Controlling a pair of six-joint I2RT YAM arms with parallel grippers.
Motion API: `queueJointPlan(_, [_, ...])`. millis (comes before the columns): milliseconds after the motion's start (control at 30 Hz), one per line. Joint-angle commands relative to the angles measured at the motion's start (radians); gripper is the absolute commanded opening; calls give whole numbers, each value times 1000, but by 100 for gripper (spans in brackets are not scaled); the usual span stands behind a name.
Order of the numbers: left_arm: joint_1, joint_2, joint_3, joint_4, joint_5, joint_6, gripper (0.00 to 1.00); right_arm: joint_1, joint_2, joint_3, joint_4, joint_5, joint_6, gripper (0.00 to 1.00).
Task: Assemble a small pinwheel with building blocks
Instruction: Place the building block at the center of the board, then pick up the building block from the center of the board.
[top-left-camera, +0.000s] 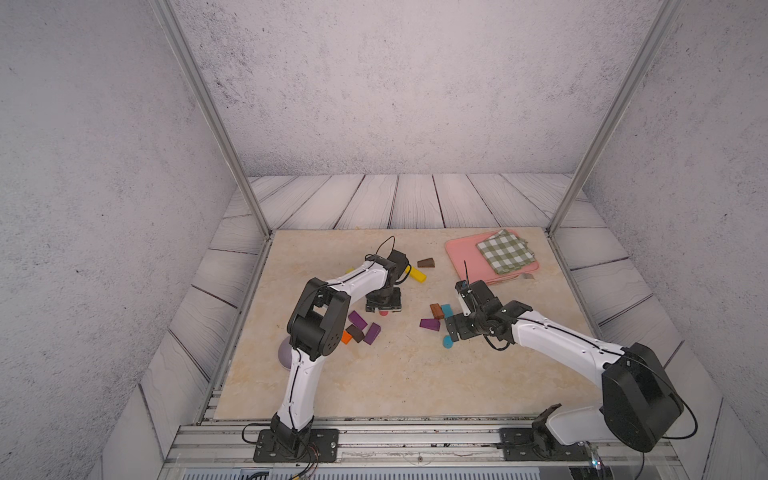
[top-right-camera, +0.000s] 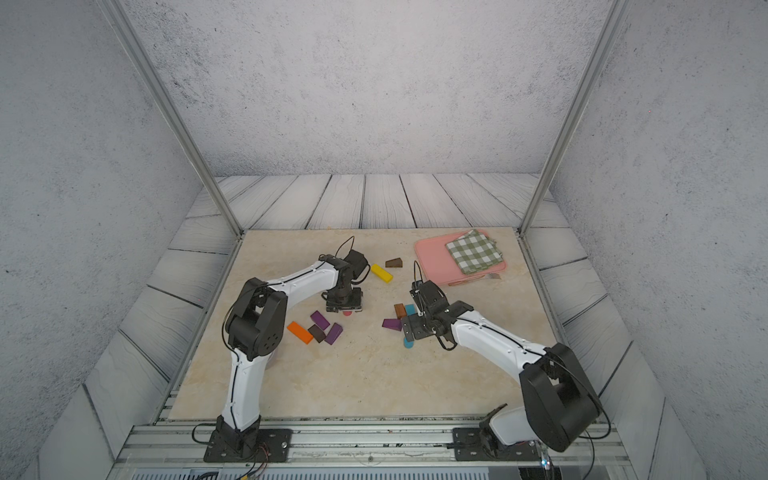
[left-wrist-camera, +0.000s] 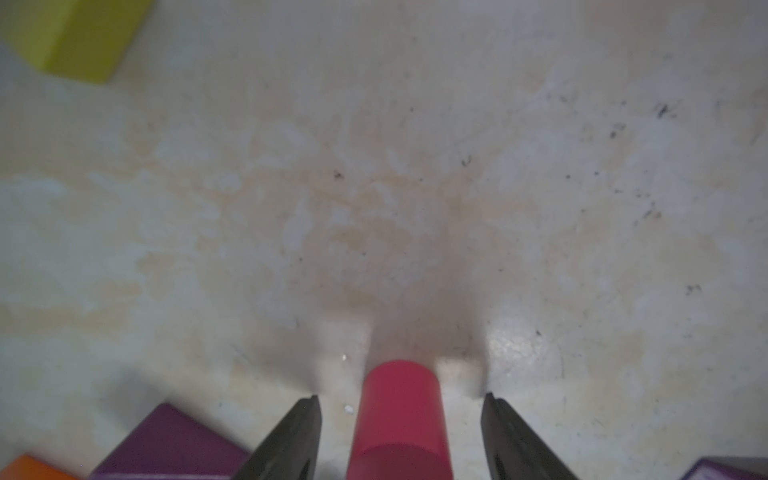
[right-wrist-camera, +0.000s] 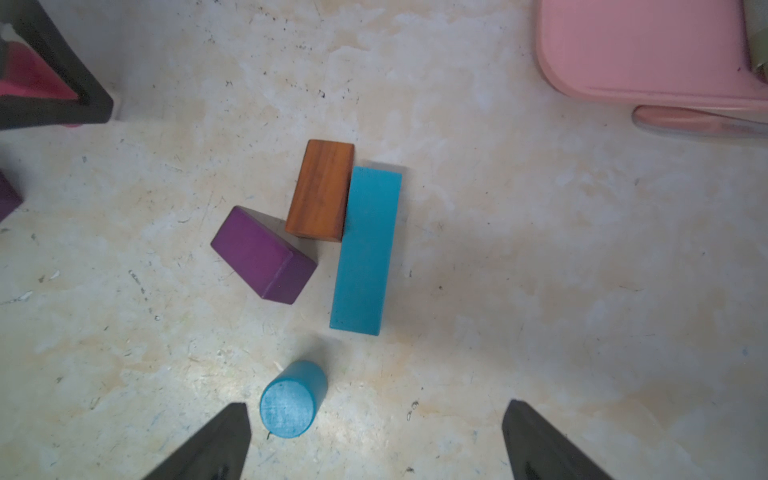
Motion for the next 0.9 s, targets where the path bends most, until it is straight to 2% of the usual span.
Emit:
queueJointPlan(0, [-2, -77, 58, -79, -28, 19, 69, -4, -35, -2, -19, -5, -1, 99])
queueJointPlan(67, [-2, -129, 40, -95, -56, 18, 71, -4, -44, -2, -24, -4, -3, 99])
queueJointPlan(167, [-2, -251, -50, -123, -140, -7, 88, -4, -64, -10, -29, 0, -6, 99])
queueJointPlan(233, [-4, -341, -149, -129, -178, -41, 96, -3, -79, -16, -29, 2, -7, 99])
queueJointPlan(267, [-8, -374, -198, -115, -170, -44, 96, -4, -84, -22, -25, 1, -9, 99])
queueJointPlan(367, [-48, -424, -317, -55, -149, -17, 96, -4, -88, -26, -16, -4, -13, 99])
queueJointPlan(467, [-74, -412, -363, -33, -136, 59, 96, -4, -82, -20, -26, -4, -15, 99])
queueJointPlan(500, [-73, -405, -377, -19, -112, 87, 93, -4, -83, -20, -32, -5, -15, 99])
queueJointPlan(567, [-70, -386, -382, 2, -58, 145, 81, -4, -90, -28, -33, -8, -14, 99])
queueJointPlan(600, [-70, -371, -378, 4, -44, 165, 79, -4, -97, -34, -30, -10, -14, 99])
queueJointPlan(767, [-69, -298, -352, 30, 20, 225, 80, -4, -107, -48, -28, -8, -11, 99])
queueJointPlan(867, [-66, -258, -336, 31, -11, 217, 73, -4, -107, -48, -34, -4, -11, 99])
